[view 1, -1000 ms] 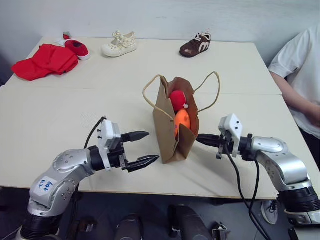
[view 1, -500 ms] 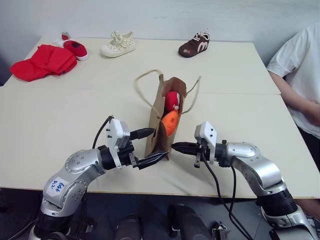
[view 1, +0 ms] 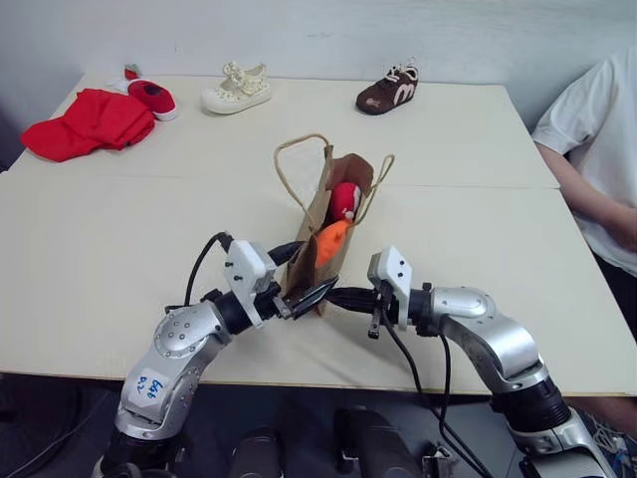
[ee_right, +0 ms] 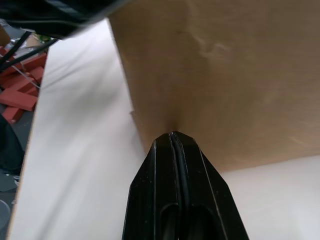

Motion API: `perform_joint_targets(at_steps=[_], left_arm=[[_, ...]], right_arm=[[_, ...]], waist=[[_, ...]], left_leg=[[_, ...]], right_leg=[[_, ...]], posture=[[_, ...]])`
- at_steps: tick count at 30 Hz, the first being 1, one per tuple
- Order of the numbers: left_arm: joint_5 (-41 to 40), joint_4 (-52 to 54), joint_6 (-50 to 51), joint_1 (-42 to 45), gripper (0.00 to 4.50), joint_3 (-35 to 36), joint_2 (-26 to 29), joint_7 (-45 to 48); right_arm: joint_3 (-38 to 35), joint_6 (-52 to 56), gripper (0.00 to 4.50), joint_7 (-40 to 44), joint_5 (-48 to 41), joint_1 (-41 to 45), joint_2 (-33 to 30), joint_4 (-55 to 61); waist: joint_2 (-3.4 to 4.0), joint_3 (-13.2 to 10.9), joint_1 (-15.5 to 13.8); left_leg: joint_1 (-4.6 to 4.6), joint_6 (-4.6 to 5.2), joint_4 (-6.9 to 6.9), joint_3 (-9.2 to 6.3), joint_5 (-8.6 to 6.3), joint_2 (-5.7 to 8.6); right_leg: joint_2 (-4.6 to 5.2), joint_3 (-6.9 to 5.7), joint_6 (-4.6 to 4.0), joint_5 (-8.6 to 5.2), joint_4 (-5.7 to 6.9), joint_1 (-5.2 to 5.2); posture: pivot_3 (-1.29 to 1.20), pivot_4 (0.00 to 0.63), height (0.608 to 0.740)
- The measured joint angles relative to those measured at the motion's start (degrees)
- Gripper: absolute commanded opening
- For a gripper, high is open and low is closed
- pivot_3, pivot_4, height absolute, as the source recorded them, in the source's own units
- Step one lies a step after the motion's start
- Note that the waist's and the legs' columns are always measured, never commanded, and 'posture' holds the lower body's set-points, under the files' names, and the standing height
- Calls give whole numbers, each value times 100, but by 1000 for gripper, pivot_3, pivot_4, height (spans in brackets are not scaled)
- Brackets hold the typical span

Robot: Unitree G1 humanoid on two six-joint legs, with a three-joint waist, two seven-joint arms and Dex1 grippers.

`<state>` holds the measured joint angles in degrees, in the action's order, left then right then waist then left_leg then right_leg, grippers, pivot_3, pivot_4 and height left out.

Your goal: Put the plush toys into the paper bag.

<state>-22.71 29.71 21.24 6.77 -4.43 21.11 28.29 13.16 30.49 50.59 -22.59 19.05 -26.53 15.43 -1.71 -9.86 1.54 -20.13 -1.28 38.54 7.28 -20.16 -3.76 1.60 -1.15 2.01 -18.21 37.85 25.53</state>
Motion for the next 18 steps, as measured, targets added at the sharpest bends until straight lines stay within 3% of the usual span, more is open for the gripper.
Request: perform_joint_targets(at_steps=[9,14,18], left_arm=[[-298,-351,-241,59,109,476,64,392],[-1388,-1129,231,545,45,1178,864,1530],[-2111,-1763,846,1279,45,1408,1546,2722]], right_arm=[[-527,77,0,119,-223,-462,-553,377],[-1172,76,0,232,-447,-1069,-1055,748],[-2245,-147,0,513,-622,-1829,-1655,823]], waist=[[-1,1,-13],[-1,1,-17],[-1,1,-101]], left_leg=[[-2,5,10,-6,-3,1],[-4,4,16,-8,-3,0],[-8,13,30,-11,-10,7]], right_leg=[[0,-8,0,0,3,-4],[-2,-12,0,0,4,-4],[3,-19,1,0,-1,-10]], posture=[[0,150,740],[0,150,740],[0,150,740]])
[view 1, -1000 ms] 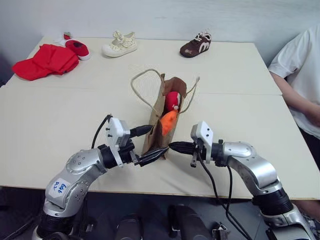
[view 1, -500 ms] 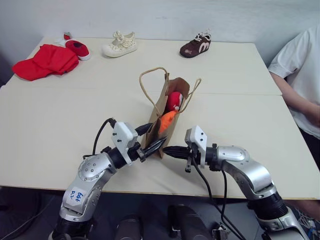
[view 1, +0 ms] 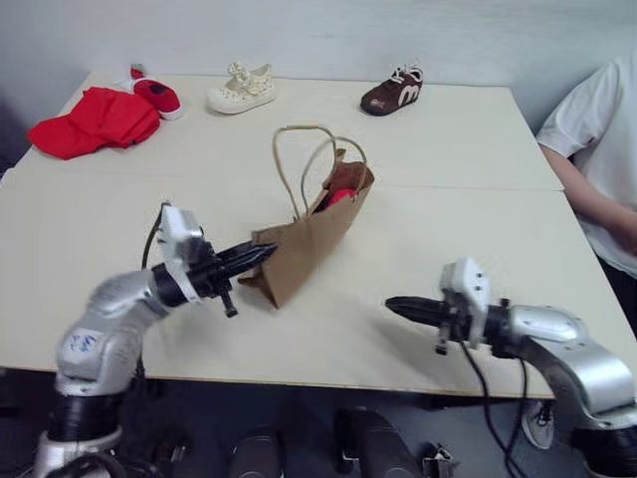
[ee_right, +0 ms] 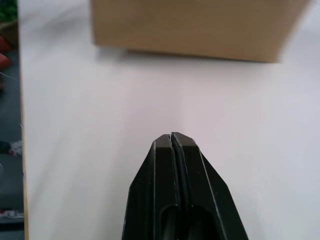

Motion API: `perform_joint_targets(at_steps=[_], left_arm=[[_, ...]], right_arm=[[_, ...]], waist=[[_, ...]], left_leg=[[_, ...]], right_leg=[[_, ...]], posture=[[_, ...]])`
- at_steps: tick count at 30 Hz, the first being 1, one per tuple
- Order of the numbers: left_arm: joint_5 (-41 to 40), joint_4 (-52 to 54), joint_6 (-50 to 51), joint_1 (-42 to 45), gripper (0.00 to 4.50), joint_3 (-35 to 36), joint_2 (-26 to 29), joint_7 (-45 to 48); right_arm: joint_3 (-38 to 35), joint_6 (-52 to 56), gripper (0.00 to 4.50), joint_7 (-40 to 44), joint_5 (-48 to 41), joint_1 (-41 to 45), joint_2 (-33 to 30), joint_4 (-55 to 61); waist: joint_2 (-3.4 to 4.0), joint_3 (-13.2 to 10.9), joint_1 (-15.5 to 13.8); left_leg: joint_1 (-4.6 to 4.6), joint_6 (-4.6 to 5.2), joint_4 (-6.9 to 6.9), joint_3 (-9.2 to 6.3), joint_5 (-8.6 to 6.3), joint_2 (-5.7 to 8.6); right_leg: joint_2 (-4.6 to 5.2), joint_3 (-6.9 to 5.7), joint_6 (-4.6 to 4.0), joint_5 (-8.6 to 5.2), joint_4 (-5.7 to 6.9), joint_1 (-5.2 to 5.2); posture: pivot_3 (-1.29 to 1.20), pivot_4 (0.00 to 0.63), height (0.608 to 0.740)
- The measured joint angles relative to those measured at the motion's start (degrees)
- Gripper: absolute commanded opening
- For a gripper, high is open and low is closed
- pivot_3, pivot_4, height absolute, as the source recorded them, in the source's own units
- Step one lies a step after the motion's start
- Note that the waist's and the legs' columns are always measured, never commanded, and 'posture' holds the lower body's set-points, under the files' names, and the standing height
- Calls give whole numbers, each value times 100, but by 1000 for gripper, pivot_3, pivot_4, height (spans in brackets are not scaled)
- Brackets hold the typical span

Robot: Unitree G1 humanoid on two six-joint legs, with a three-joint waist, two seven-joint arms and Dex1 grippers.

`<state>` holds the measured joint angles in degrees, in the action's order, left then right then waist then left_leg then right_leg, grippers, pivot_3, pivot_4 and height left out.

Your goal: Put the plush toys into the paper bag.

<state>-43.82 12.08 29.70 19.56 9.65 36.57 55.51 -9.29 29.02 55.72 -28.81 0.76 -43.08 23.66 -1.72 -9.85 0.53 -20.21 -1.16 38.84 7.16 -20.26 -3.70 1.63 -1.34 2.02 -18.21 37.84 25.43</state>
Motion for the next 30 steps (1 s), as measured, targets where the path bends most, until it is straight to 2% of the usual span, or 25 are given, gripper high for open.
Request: perform_joint_targets(at_steps=[5,10,19,26,30], left_arm=[[-232,-317,-48,452,45,-507,-52,1415],[356,-1245,-819,803,45,-1043,-210,2455],[1737,-3816,-2859,1948,45,-1069,-201,3042],[2093,-4534,-3392,2292,45,-1088,-35,3055],[1787,-4449,-3138,2311,45,-1458,215,3057]], right_arm=[[-1114,-153,0,232,-149,-733,-396,26],[-1817,-157,0,287,-202,-1247,-492,40],[-2053,-275,0,257,-221,-1602,-429,262],[-2026,-303,0,196,-219,-1745,-320,344],[-1998,-362,0,196,-219,-1734,-320,339]], waist=[[1,0,-55],[1,1,-49],[1,1,-52],[1,1,-50],[1,1,-48]], left_leg=[[1,3,15,5,-5,-1],[4,1,21,6,-5,1],[3,1,23,7,-6,1],[4,3,24,7,-6,-1],[3,3,24,7,-7,-3]], right_leg=[[-6,5,2,1,3,-5],[-18,10,2,1,9,-6],[-17,10,4,1,9,-6],[-15,10,5,2,12,-5],[-15,11,5,2,13,-4]], posture=[[0,150,740],[0,150,740],[0,150,740],[0,150,740],[0,150,740]])
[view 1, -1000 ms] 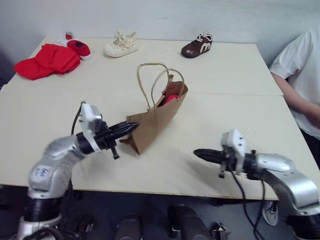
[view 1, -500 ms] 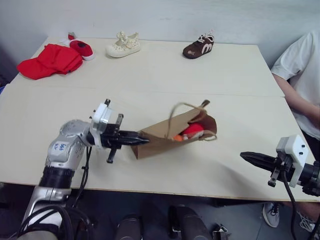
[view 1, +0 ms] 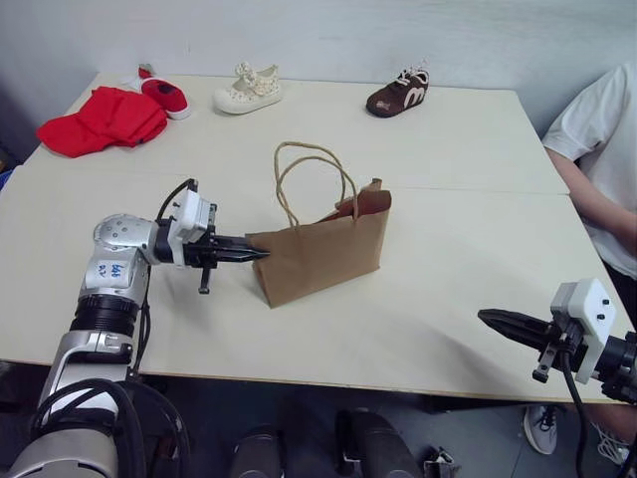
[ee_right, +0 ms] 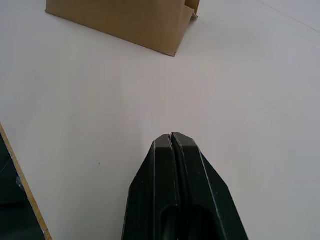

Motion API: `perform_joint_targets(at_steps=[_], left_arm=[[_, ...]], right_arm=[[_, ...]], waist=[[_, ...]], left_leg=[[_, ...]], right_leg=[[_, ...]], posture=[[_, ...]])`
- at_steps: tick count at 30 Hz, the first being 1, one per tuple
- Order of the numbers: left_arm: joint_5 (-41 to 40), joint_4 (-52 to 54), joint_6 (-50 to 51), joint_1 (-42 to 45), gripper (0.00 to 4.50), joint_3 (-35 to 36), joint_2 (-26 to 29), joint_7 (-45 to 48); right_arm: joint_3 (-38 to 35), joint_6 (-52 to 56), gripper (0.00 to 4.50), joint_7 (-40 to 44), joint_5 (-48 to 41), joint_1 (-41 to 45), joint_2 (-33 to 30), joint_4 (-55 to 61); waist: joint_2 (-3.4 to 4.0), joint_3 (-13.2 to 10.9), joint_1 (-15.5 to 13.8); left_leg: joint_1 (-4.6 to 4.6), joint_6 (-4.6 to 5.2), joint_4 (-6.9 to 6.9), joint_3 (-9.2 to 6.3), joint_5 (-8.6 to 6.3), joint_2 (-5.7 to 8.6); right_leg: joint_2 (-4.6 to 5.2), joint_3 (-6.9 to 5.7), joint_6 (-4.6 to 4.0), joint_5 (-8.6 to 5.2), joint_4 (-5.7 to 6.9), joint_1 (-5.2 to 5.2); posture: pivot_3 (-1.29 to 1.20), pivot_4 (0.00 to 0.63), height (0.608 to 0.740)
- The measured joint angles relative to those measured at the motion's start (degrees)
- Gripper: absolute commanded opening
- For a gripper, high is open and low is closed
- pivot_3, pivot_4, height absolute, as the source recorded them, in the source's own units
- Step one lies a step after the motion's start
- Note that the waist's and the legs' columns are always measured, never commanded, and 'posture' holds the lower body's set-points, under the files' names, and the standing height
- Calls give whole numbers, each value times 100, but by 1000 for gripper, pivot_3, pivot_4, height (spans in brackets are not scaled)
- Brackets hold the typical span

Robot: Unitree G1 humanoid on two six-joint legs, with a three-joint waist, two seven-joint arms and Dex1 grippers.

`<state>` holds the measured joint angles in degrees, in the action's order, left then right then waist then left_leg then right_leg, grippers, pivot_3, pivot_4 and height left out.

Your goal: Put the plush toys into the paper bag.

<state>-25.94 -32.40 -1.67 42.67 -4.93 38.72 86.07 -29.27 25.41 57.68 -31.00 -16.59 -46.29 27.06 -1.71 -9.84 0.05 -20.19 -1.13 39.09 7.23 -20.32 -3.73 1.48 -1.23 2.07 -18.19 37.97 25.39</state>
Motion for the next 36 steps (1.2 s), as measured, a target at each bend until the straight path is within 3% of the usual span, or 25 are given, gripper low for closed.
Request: perform_joint_targets(at_steps=[10,17,23,26,31,36], left_arm=[[-1463,1895,589,-499,45,-1249,760,1],[-1875,2183,599,-625,45,-1510,961,1],[-1924,1817,477,-444,45,-1307,1332,1],[-1472,1037,-94,-185,45,-1484,1418,1],[-865,-146,-888,255,45,-1561,823,1],[-600,-446,-1221,328,45,-1426,445,1]], right_arm=[[32,-19,0,-42,0,55,-2,-20],[37,-5,0,-99,-4,81,-2,-15],[61,-7,0,-83,-8,63,-2,-17],[111,-10,0,-56,-9,70,-2,-30],[362,-16,0,-65,-8,267,0,-54],[445,-11,0,-111,-10,296,0,-53]], waist=[[2,1,5],[2,1,-10],[4,2,-1],[4,2,-3],[4,2,-58],[4,2,-79]], left_leg=[[3,0,1,-2,0,-2],[1,1,3,-2,0,2],[2,0,4,-1,0,2],[3,0,4,1,0,7],[-1,7,10,4,-4,14],[-1,8,11,5,-4,8]], right_leg=[[2,4,-1,0,4,0],[2,5,0,0,3,0],[-2,4,0,-1,2,0],[-4,3,0,-1,2,0],[-2,1,1,0,1,0],[-2,2,2,1,1,0]], posture=[[0,150,740],[0,150,740],[0,150,740],[0,150,740],[0,150,740],[0,150,740]])
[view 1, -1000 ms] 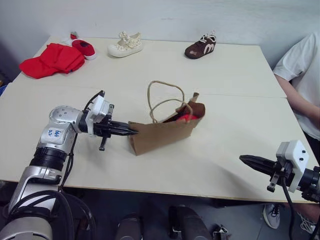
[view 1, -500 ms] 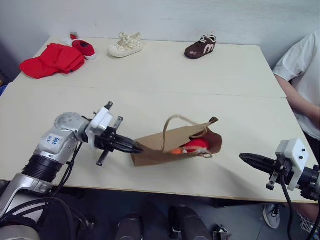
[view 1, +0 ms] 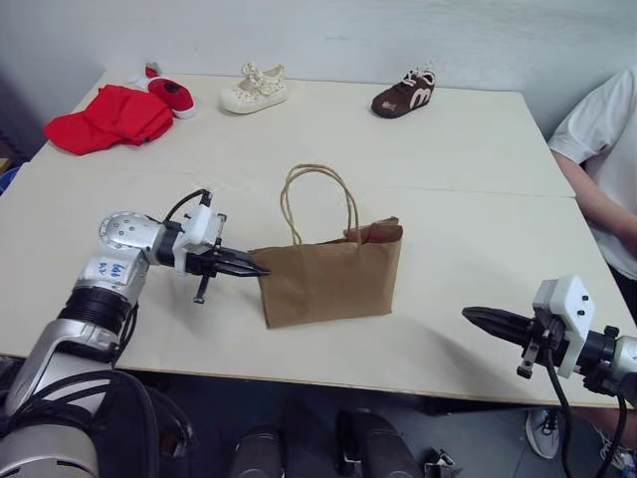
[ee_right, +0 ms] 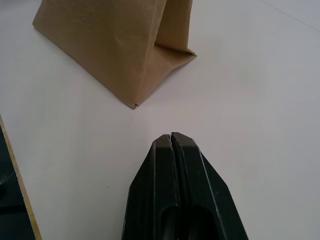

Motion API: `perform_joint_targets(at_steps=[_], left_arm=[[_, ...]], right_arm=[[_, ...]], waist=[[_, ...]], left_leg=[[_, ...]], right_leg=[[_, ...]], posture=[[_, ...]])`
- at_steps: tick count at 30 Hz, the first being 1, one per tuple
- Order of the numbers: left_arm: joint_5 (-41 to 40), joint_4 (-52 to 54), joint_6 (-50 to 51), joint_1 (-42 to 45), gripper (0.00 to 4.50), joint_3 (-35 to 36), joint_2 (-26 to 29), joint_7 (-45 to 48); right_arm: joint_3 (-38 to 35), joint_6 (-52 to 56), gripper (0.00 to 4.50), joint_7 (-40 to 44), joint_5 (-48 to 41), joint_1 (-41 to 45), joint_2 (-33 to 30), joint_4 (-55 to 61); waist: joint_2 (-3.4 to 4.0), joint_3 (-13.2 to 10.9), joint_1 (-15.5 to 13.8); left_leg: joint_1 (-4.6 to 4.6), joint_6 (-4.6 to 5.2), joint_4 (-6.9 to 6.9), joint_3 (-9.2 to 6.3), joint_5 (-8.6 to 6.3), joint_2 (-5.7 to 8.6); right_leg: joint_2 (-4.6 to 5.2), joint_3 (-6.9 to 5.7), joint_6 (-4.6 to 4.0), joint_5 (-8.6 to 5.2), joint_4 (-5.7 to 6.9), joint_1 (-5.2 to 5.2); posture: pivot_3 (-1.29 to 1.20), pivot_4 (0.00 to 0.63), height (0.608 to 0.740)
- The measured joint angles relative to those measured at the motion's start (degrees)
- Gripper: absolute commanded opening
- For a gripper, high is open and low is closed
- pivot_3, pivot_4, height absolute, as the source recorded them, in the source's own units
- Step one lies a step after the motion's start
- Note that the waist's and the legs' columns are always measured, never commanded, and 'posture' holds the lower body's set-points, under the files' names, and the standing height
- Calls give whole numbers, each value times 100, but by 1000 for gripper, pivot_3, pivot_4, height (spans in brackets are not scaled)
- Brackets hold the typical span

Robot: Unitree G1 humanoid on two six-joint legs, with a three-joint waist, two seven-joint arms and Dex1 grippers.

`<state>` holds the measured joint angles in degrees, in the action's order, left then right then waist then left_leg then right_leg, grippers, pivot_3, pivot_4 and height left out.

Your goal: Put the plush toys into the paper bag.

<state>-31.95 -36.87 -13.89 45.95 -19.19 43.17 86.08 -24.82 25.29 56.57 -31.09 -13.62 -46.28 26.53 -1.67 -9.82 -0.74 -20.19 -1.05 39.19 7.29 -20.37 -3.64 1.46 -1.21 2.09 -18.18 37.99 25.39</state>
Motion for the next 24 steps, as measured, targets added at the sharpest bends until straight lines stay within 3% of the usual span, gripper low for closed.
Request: perform_joint_targets(at_steps=[9,21,23,24], left_arm=[[43,798,473,-424,45,578,153,-2],[241,1859,1393,-1489,3848,1663,512,-356],[316,1882,1406,-1655,4462,1850,523,-518],[348,1922,1436,-1774,4500,1950,531,-646]], right_arm=[[187,72,0,-114,-112,25,27,42],[496,95,0,-85,-231,661,107,-244],[546,101,400,-78,-248,736,107,-261],[589,59,635,-58,-239,794,120,-276]], waist=[[0,0,30],[1,0,77],[1,0,72],[1,0,79]], left_leg=[[1,0,0,-1,0,-10],[2,0,0,-2,0,-9],[1,0,-1,-3,0,-10],[2,0,-1,-2,0,-9]], right_leg=[[1,0,0,0,4,1],[4,0,0,0,5,1],[5,-2,0,0,5,1],[7,0,0,0,5,1]], posture=[[0,150,740],[0,150,740],[0,150,740],[0,150,740]])
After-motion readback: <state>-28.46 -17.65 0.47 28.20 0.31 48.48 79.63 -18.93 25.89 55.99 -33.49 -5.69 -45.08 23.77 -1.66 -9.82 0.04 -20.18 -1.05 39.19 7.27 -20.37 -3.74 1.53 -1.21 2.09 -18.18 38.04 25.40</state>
